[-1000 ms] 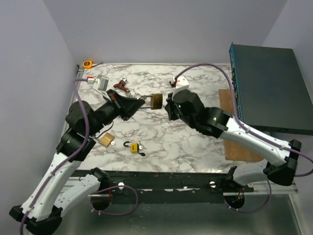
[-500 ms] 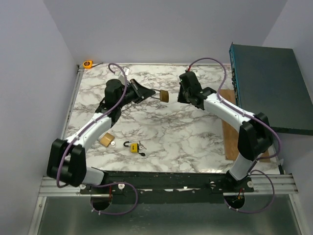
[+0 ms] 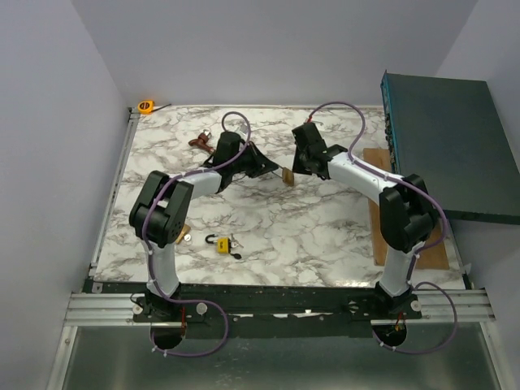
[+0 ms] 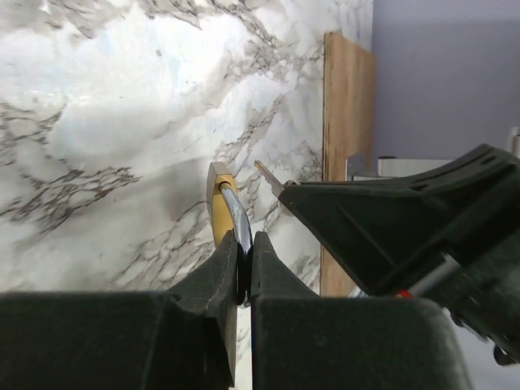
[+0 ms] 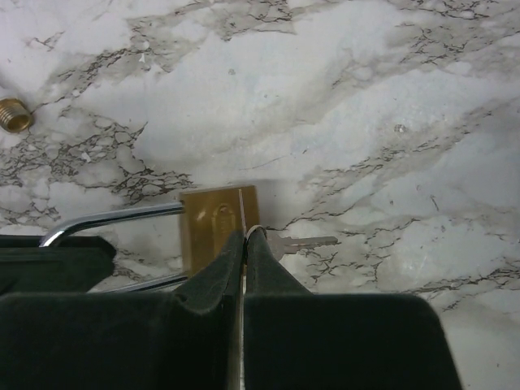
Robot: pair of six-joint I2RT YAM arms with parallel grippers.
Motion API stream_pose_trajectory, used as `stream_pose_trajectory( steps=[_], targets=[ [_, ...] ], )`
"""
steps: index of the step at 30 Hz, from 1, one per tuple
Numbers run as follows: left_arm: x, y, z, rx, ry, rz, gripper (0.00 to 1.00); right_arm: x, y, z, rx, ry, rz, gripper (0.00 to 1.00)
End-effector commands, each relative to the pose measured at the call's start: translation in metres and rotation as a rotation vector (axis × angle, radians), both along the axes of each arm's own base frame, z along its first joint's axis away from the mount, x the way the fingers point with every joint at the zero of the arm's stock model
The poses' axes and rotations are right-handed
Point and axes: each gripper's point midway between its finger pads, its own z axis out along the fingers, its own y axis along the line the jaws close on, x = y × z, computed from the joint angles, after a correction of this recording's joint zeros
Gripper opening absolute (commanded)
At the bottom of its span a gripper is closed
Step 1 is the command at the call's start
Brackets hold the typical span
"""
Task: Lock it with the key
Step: Place the key at the center of the board.
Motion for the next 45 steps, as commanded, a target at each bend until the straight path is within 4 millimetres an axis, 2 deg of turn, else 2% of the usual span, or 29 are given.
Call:
stream_pose_trajectory(
  steps=[1, 6, 10, 12, 17, 19, 20, 24, 28, 31, 34, 36, 40, 45],
  targets=[
    [0.014, -0.032, 0.021, -0.067, -0.052, -0.026, 0.00, 0.011, -0.001, -0.012, -0.015, -0.009, -0.001, 0.01],
    [0.012, -0.031, -0.008, -0.022, 0.014, -0.002, 0.00, 0.009, -0.006, -0.031, -0.057, 0.022, 0.005, 0.01],
    [0.009, -0.024, -0.031, 0.030, 0.076, 0.024, 0.10, 0.008, -0.006, -0.042, -0.060, 0.036, 0.003, 0.01],
    [0.007, -0.020, -0.039, 0.054, 0.089, 0.035, 0.20, 0.009, -0.007, -0.042, -0.064, 0.033, -0.004, 0.01],
    [0.003, -0.015, -0.049, 0.095, 0.102, 0.035, 0.35, 0.014, -0.013, -0.040, -0.095, 0.020, -0.024, 0.01],
    [0.002, -0.012, -0.048, 0.108, 0.100, 0.037, 0.40, 0.013, -0.016, -0.041, -0.109, 0.022, -0.025, 0.01],
    [0.002, -0.011, -0.048, 0.118, 0.098, 0.041, 0.49, 0.013, -0.019, -0.042, -0.116, 0.025, -0.027, 0.01],
    [0.003, -0.005, -0.045, 0.156, 0.082, 0.050, 0.57, 0.008, -0.023, -0.049, -0.108, 0.037, -0.016, 0.01],
    [0.005, 0.004, -0.042, 0.212, 0.089, 0.087, 0.75, 0.001, -0.028, -0.059, -0.105, 0.063, -0.027, 0.01],
    [0.006, 0.012, -0.034, 0.255, 0.078, 0.110, 0.83, -0.003, -0.026, -0.061, -0.084, 0.066, -0.023, 0.03],
    [0.004, 0.018, -0.023, 0.273, 0.057, 0.120, 0.84, -0.005, -0.024, -0.060, -0.067, 0.069, -0.011, 0.11],
    [0.002, 0.021, -0.010, 0.279, 0.036, 0.124, 0.85, -0.007, -0.022, -0.058, -0.057, 0.070, -0.002, 0.22],
    [-0.015, 0.032, 0.006, 0.297, 0.035, 0.137, 0.85, -0.011, -0.017, -0.054, -0.026, 0.067, 0.027, 0.42],
    [-0.050, 0.054, 0.022, 0.312, 0.064, 0.175, 0.85, -0.012, -0.012, -0.048, -0.003, 0.063, 0.044, 0.51]
  ],
)
